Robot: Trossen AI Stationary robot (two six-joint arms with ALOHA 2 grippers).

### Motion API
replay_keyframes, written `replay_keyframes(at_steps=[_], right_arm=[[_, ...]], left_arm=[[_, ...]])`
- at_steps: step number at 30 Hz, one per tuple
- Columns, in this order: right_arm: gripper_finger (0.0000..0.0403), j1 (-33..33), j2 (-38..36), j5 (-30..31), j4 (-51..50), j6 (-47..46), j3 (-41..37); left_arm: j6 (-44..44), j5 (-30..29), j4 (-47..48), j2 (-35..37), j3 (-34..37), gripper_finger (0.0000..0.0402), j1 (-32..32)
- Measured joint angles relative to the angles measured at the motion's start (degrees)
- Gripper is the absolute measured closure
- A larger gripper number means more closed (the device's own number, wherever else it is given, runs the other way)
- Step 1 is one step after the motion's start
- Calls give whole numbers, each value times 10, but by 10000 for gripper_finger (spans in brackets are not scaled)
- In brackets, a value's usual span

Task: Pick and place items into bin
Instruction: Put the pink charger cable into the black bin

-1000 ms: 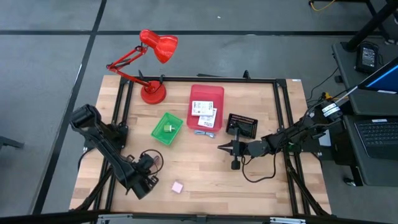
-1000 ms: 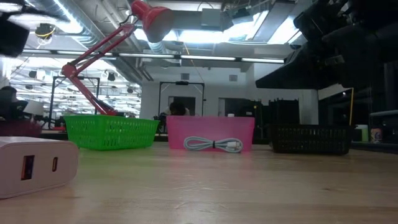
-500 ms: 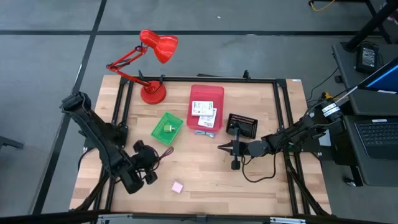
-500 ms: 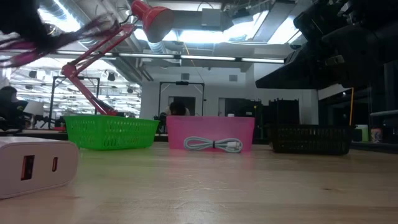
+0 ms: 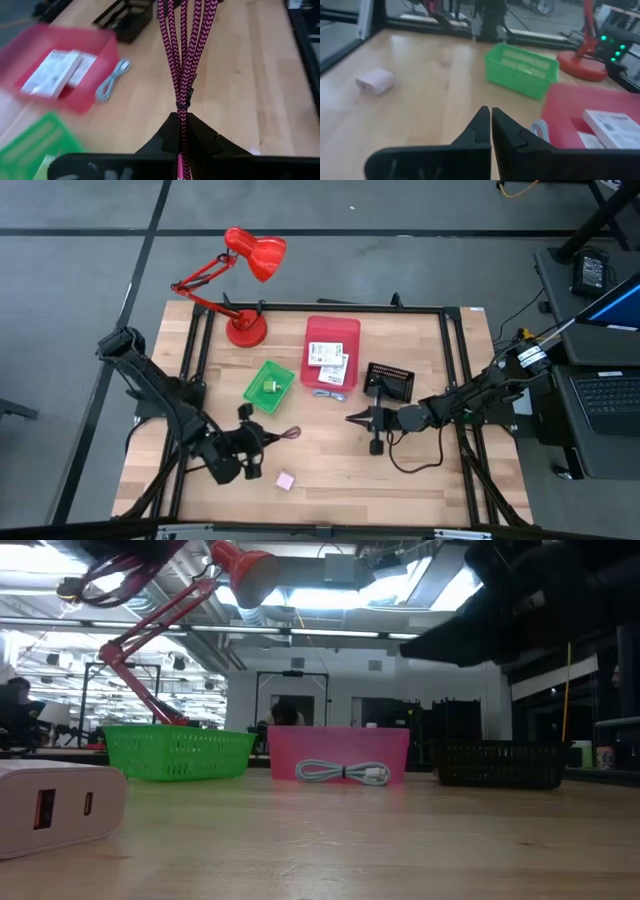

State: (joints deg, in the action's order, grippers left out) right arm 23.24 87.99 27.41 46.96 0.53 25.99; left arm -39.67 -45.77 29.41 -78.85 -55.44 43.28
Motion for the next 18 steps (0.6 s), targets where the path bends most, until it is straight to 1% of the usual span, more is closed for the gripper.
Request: replay_keyframes(at_steps=[4, 8, 12, 18], right_arm=[[402, 0, 0, -6, 0, 13, 13], [387, 4, 0, -17, 0, 6, 18], [347, 12, 0, -22, 0, -2, 25], [273, 22, 0, -22, 0, 17, 46]], left_arm=[[124, 47, -73, -3, 0, 393, -40], [206, 81, -118, -3, 0, 393, -73], [269, 99, -172, -3, 9, 394, -93], [359, 176, -369, -3, 94, 394, -135]])
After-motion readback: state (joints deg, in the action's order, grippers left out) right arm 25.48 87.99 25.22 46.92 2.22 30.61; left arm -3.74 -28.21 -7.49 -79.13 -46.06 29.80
